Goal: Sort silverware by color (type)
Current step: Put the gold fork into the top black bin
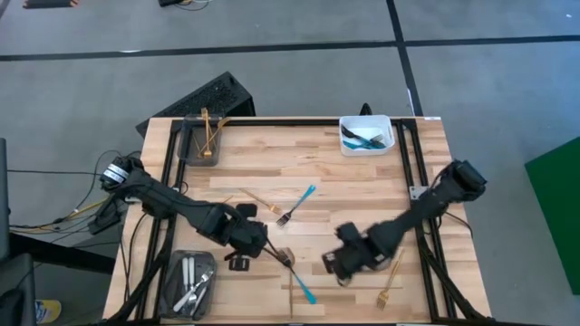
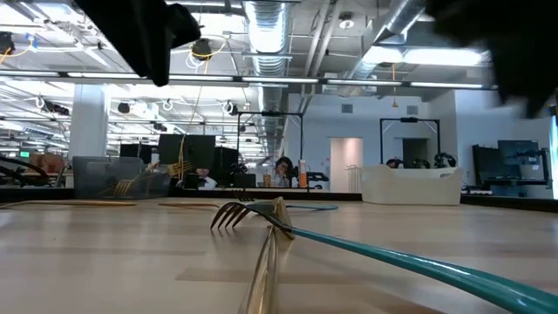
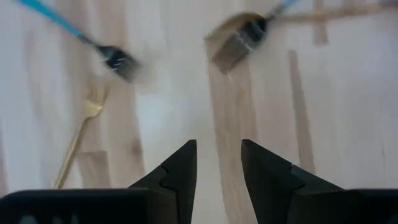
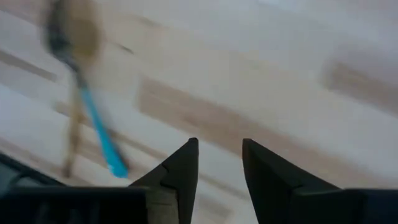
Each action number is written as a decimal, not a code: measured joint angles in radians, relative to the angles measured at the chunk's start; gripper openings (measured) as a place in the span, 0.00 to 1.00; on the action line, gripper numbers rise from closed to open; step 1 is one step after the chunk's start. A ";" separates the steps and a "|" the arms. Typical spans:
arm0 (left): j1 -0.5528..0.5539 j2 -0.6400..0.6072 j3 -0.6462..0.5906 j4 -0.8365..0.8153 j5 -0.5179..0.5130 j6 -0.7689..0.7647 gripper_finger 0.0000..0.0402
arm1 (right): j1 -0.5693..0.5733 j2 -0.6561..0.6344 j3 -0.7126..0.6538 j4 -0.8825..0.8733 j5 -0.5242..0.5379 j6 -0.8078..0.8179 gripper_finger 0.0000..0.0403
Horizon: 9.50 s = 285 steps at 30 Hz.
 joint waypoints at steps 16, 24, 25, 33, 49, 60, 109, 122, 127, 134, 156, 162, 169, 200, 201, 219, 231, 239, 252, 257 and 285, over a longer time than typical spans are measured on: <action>0.071 -0.104 -0.232 0.122 0.144 0.048 0.28 | 0.307 0.123 0.000 -0.121 -0.339 0.394 0.35; 0.055 -0.196 -0.283 0.128 0.132 -0.016 0.28 | 0.337 0.153 0.000 -0.130 -0.317 -0.110 0.35; 0.052 -0.204 -0.284 0.126 0.125 -0.028 0.28 | 0.334 0.153 0.000 -0.148 -0.309 -0.199 0.35; 0.030 -0.259 -0.285 0.110 0.084 -0.118 0.28 | 0.347 0.185 0.002 -0.299 -0.248 -0.944 0.33; -0.085 -0.270 -0.285 0.034 -0.103 -0.332 0.28 | 0.413 0.239 -0.073 -0.125 -0.215 -1.274 0.32; -0.058 -0.270 -0.285 0.035 -0.104 -0.326 0.28 | 0.321 0.237 -0.068 -0.007 -0.230 -1.304 0.24; 0.216 -0.693 -0.285 0.129 -0.215 -0.236 0.28 | -0.714 -0.034 0.071 0.793 -0.231 -1.479 0.04; 0.499 -0.611 -0.284 0.521 -0.072 0.006 0.28 | -0.843 -0.012 0.071 1.329 -0.440 -1.453 0.04; 0.583 -0.555 -0.285 0.622 -0.001 0.026 0.31 | -0.868 -0.011 0.071 1.317 -0.476 -1.488 0.04; 0.660 -0.487 -0.285 0.744 0.136 0.051 0.29 | -0.886 -0.011 0.071 1.313 -0.515 -1.535 0.04; 1.099 -0.470 -0.290 0.130 -0.214 -0.193 0.03 | -1.044 -0.013 0.071 1.009 -0.405 -1.433 0.40; 1.287 -0.452 -0.358 0.157 -0.242 -0.116 0.05 | -1.036 -0.013 0.071 0.996 -0.416 -1.513 0.41; 1.371 -0.449 -0.407 0.287 -0.241 -0.086 0.08 | -1.004 -0.013 0.071 0.994 -0.415 -1.529 0.40; 0.879 -0.444 -0.420 -0.060 0.292 0.012 0.09 | -0.933 -0.011 0.071 0.636 -0.276 -1.387 0.41; 0.844 -0.445 -0.432 -0.071 0.293 -0.013 0.09 | -0.922 -0.011 0.071 0.631 -0.263 -1.380 0.41; 0.550 -0.445 -0.752 0.069 0.194 -0.369 0.34 | -0.729 -0.011 0.071 0.661 -0.148 -1.235 0.41; 0.532 -0.451 -0.874 0.142 0.187 -0.402 0.24 | -0.653 -0.011 0.071 0.641 -0.115 -1.172 0.41; 0.525 -0.449 -0.870 0.142 0.158 -0.352 0.03 | -0.600 -0.011 0.071 0.581 -0.037 -1.102 0.41; 0.522 -0.502 -0.757 0.144 0.185 -0.352 0.01 | -0.562 -0.011 0.071 0.570 -0.019 -1.032 0.41; 0.517 -0.569 -0.678 0.145 0.149 -0.321 0.01 | -0.561 -0.011 0.071 0.569 -0.003 -0.981 0.41; 0.905 -0.757 -0.595 0.309 -0.261 -0.223 0.01 | -0.580 -0.011 0.071 0.741 -0.045 -1.037 0.41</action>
